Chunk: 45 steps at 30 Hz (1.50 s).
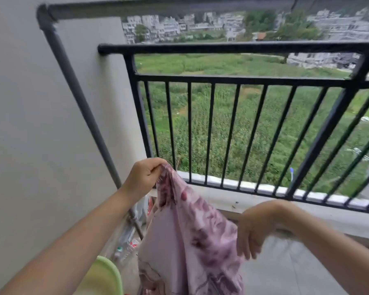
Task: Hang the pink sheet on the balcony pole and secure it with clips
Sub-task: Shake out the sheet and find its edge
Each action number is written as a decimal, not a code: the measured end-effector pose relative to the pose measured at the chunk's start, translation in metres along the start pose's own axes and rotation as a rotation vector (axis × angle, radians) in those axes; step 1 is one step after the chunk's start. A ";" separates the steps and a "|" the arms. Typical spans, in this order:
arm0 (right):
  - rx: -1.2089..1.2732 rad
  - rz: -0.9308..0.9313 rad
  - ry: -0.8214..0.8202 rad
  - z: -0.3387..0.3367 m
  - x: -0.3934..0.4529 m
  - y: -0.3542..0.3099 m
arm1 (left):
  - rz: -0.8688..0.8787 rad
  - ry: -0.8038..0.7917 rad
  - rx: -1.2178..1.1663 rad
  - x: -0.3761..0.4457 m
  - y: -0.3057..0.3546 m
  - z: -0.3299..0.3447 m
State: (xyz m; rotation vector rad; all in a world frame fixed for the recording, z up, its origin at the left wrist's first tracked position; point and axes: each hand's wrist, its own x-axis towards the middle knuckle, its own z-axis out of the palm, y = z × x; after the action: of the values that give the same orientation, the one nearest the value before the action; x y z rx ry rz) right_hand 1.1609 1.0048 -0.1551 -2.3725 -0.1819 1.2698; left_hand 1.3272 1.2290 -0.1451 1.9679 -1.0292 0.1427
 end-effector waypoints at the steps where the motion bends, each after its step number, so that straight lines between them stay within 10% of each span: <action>1: 0.054 -0.055 0.050 -0.005 0.012 -0.009 | 0.011 -0.023 -0.037 0.001 0.004 -0.012; 4: 0.063 -0.154 0.620 -0.040 0.054 -0.037 | -0.008 -0.187 -0.178 -0.009 0.021 -0.048; 10: -0.177 -0.289 0.492 -0.041 0.150 -0.115 | -0.132 -0.378 -0.075 -0.061 0.022 -0.109; 17: -0.210 -0.566 1.158 -0.089 0.105 -0.123 | -0.382 -0.906 0.256 -0.139 -0.003 -0.079; 21: 0.033 -0.743 1.152 -0.060 0.086 -0.121 | -0.561 -0.282 0.008 -0.114 -0.027 -0.052; 25: 0.149 -0.728 1.055 -0.039 0.068 -0.108 | -0.519 -0.500 0.133 -0.102 -0.047 0.014; 29: 0.103 -0.614 1.025 -0.038 0.044 -0.077 | -0.502 -0.374 0.075 -0.101 -0.063 0.042; 35: -0.136 -0.165 -0.013 -0.038 0.033 -0.064 | -0.416 0.219 0.018 -0.062 -0.051 -0.004; 40: 0.288 -0.309 0.627 -0.074 0.055 -0.087 | -0.035 0.205 0.003 -0.034 0.008 -0.064; 45: -0.009 -0.355 0.512 -0.099 0.077 -0.153 | 0.129 0.266 0.030 -0.020 0.054 -0.118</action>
State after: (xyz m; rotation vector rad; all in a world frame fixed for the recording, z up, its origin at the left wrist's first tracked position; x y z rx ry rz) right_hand 1.2994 1.1344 -0.0987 -2.4436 -0.4207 0.4833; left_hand 1.3090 1.3153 -0.0481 1.8490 -0.9810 0.4808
